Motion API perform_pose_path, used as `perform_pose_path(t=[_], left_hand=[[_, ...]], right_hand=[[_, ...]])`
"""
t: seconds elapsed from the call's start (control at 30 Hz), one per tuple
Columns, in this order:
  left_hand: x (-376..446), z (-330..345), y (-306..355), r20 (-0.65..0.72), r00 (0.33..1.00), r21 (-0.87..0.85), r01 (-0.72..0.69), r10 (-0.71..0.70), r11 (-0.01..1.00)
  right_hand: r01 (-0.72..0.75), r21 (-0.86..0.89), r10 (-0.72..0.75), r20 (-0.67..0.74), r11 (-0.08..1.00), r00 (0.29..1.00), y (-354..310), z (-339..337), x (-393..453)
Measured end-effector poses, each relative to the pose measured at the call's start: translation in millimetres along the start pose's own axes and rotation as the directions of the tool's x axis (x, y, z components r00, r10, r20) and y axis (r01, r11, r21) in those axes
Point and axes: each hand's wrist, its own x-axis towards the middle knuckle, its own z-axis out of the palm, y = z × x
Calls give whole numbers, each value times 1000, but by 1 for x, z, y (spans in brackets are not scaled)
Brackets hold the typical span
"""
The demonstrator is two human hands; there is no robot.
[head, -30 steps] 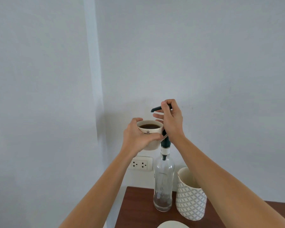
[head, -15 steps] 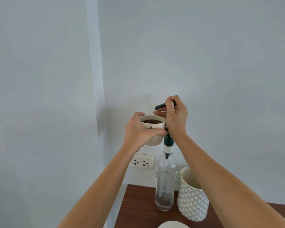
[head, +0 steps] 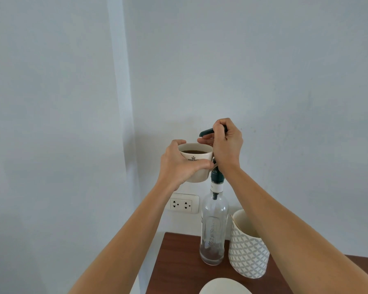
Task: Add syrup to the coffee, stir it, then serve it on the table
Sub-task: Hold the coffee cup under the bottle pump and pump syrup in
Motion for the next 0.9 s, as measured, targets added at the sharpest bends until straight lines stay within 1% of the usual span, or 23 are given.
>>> perform_pose_path(t=[0.6, 0.9], left_hand=[[1, 0, 1, 10, 1000, -12, 18, -18, 1000], [0, 2, 2, 7, 1000, -16, 16, -16, 1000]], right_hand=[[5, -34, -6, -11, 999, 1000, 2, 0, 3], [30, -48, -31, -7, 998, 999, 2, -1, 2]])
